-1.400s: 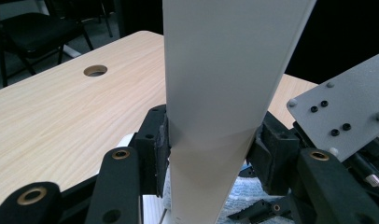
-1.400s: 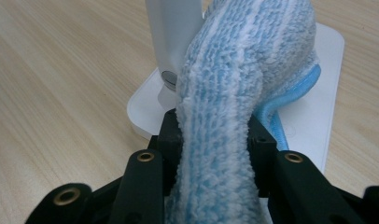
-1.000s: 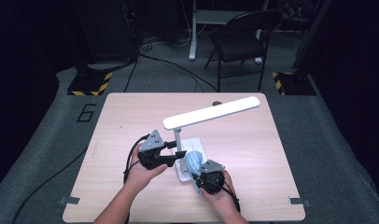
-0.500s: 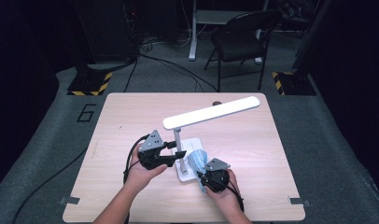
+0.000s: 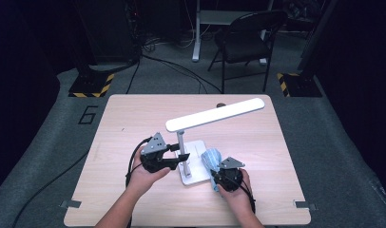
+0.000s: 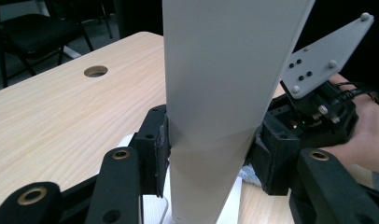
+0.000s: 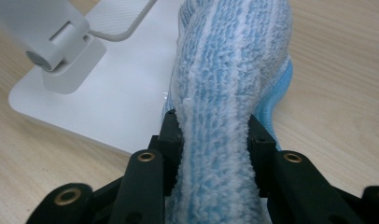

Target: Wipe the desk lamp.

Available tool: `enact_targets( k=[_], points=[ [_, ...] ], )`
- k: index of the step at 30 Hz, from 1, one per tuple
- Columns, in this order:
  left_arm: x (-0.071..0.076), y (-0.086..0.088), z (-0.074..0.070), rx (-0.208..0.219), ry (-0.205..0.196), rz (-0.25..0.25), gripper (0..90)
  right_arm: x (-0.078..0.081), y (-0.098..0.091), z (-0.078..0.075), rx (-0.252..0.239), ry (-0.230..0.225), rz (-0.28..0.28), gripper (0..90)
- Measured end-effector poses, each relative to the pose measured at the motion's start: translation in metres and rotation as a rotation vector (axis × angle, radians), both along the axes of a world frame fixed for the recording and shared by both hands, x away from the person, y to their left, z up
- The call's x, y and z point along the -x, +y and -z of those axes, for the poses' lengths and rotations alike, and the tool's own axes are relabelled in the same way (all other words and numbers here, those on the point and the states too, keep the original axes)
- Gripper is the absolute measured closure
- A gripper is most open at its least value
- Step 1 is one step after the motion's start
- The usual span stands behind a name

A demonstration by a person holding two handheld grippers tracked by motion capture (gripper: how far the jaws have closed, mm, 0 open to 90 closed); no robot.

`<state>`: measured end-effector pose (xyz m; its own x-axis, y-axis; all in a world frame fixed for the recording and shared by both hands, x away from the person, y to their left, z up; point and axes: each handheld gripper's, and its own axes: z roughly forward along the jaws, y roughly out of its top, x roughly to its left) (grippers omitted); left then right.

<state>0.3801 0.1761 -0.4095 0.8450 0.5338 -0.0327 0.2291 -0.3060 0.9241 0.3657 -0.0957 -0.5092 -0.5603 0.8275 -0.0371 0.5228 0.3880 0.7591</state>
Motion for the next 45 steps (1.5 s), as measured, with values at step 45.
enact_targets(
  k=[45],
  points=[
    [0.002, -0.007, 0.000, 0.003, 0.004, 0.032, 52.4, 0.003, -0.021, -0.015, -0.077, -0.009, 0.065, 65.5]
  ],
)
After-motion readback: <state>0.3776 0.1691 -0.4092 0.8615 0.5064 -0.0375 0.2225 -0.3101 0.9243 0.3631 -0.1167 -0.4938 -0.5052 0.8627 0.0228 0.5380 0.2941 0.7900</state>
